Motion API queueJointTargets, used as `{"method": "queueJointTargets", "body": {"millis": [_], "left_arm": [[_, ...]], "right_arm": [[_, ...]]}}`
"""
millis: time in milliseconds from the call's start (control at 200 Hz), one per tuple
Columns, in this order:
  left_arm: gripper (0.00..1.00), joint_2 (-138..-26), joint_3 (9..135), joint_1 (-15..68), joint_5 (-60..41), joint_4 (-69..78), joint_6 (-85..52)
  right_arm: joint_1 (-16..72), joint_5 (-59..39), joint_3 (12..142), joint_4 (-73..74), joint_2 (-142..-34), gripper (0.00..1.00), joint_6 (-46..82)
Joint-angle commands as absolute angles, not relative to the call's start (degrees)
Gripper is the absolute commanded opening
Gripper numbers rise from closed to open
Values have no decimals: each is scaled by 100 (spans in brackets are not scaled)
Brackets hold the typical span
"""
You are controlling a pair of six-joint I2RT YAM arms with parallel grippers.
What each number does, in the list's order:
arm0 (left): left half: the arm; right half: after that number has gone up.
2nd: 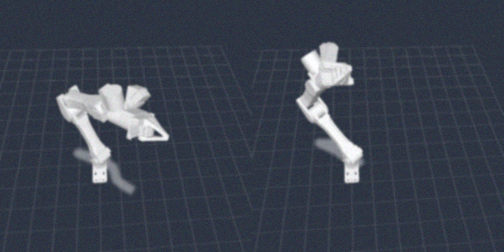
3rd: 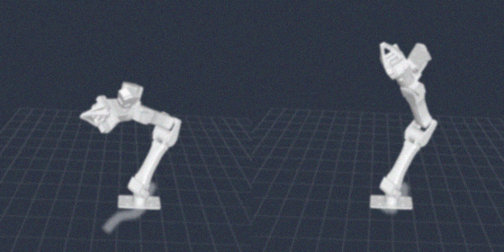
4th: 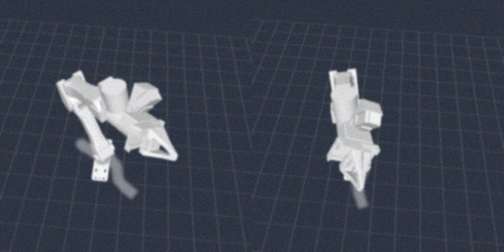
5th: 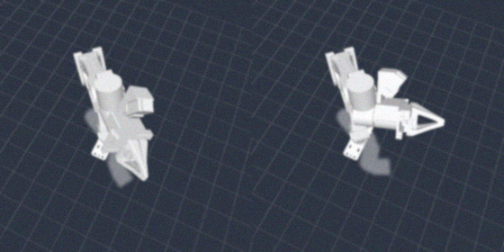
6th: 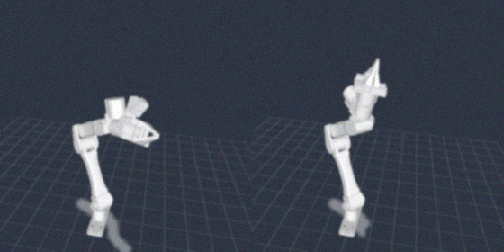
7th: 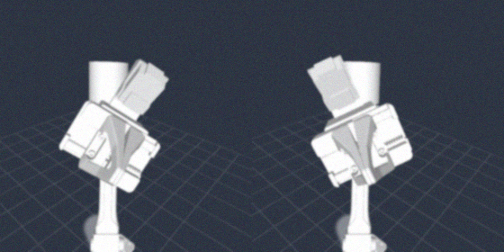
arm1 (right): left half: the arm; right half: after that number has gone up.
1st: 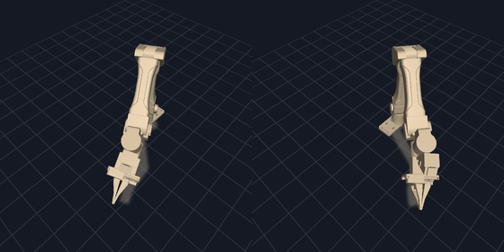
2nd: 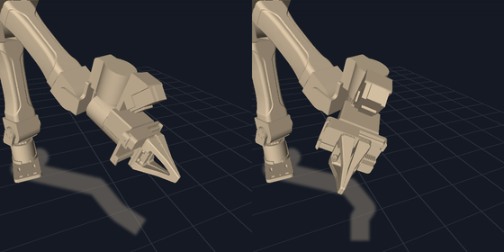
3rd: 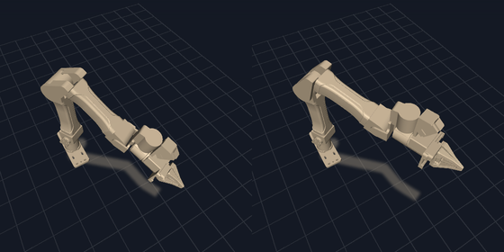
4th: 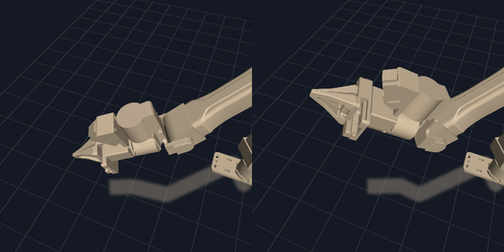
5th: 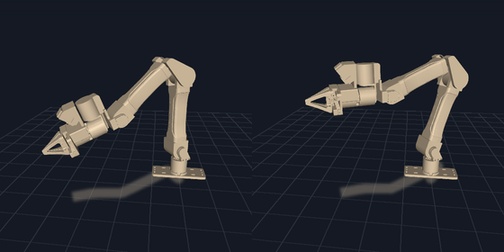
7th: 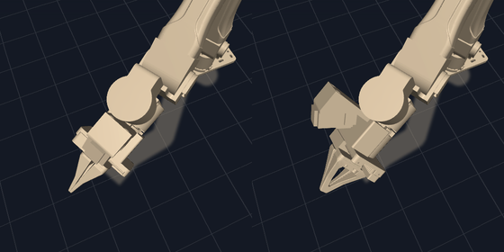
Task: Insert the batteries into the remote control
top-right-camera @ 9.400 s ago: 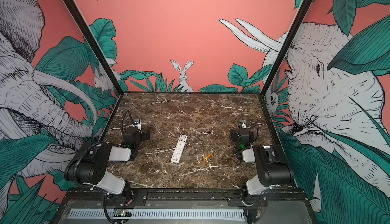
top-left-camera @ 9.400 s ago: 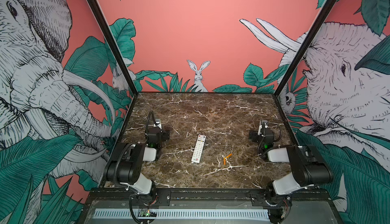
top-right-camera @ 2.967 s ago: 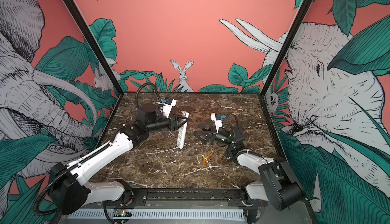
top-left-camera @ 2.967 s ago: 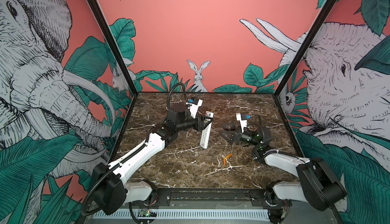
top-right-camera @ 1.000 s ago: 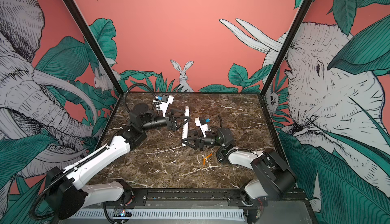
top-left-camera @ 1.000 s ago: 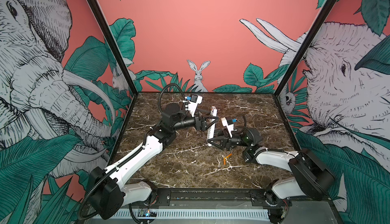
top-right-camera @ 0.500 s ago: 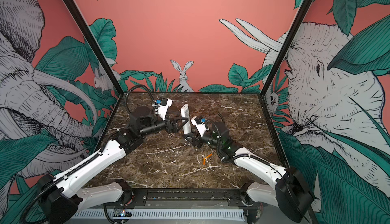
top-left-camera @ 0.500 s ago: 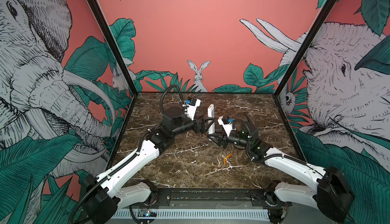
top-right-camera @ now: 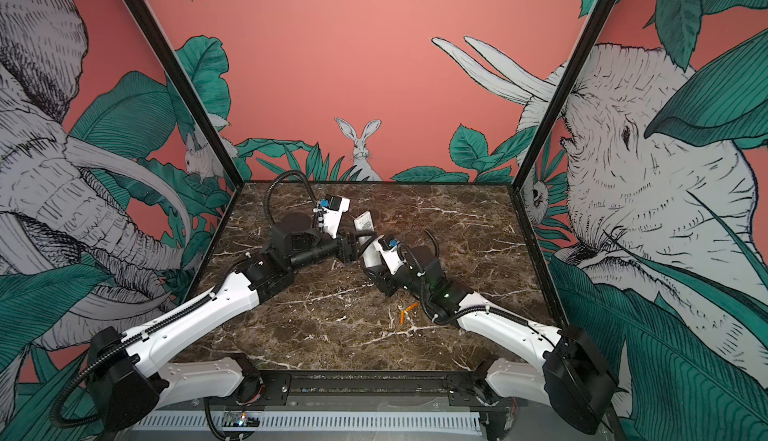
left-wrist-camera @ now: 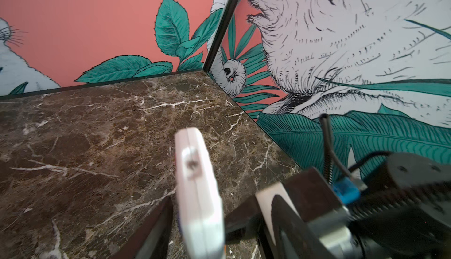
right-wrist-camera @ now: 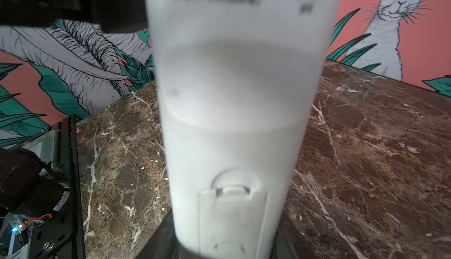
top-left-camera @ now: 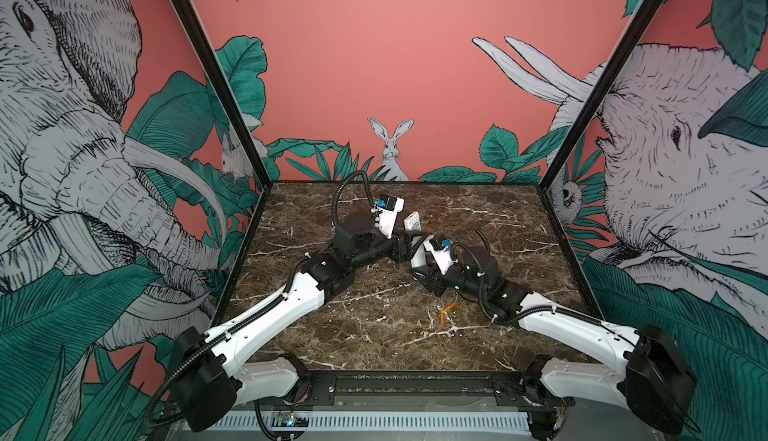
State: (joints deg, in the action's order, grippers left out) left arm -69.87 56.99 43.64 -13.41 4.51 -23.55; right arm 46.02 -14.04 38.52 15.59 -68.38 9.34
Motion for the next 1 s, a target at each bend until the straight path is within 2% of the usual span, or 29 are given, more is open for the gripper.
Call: {"method": "queueJointTargets", "body": {"millis": [0,315,495,585,670,730,805,870,925,995], "left_arm": [[62,-7066,5677,4362,-1004,622,-2477],[51,-7211,5605,4367,-752,755,-2658],[26,-7313,5552,4360,-855,929,-2758],[13,-7338,5555,4365,-888,949,-2769],[1,-7332,5551,4359,-904,976,-2790],[0,-7315,5545,4360,-898,962,-2793],[0,-7302,5561,4362,-907,845,-2740],[0,-7283,5589,4352,-890,695,-2662],[0,-7257,5606,4343,-871,525,-2609],[0,-7229,5579,4296,-957,423,-2595]], "right_arm": [[4702,-1328,3931,2001,-6736,0,813],[4753,-1200,3948,2135,-6789,0,886],[4786,-1199,3980,2135,-6884,2,850],[4799,-1198,3964,2127,-6892,7,784],[4821,-1207,3949,2054,-6865,21,649],[4851,-1186,3925,1940,-6797,40,473],[4899,-1114,3838,1787,-6643,71,195],[4944,-1027,3766,1577,-6500,88,-73],[4965,-992,3727,1363,-6368,95,-280],[4983,-982,3692,1102,-6214,99,-493]]}}
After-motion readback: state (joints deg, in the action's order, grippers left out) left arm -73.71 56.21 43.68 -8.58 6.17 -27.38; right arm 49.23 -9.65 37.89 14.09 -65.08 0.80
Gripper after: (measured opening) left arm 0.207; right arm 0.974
